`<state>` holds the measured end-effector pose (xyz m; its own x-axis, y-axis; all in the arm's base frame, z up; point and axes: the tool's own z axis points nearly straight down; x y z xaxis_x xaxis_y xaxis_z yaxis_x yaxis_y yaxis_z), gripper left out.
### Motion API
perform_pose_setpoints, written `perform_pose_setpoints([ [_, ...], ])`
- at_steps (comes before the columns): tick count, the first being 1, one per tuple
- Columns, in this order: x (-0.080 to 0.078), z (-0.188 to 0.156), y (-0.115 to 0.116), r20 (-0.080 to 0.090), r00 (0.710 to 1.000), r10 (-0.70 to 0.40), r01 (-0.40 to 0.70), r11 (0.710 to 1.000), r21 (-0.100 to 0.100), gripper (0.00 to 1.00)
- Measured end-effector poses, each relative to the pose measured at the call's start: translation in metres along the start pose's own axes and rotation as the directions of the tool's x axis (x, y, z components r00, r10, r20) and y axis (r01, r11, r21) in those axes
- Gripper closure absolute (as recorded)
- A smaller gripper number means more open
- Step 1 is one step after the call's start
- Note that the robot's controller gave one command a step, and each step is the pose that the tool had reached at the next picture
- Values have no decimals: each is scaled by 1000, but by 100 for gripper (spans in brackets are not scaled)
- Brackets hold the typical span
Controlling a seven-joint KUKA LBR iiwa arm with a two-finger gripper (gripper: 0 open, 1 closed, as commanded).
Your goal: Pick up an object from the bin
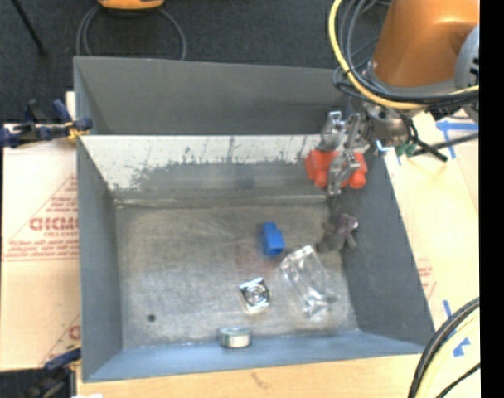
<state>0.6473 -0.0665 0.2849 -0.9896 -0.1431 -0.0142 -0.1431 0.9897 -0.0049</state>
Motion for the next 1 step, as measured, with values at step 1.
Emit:
perform_pose_setpoints([
  [1, 28, -18, 54, -8, 997, -79, 79, 997, -5, 100],
])
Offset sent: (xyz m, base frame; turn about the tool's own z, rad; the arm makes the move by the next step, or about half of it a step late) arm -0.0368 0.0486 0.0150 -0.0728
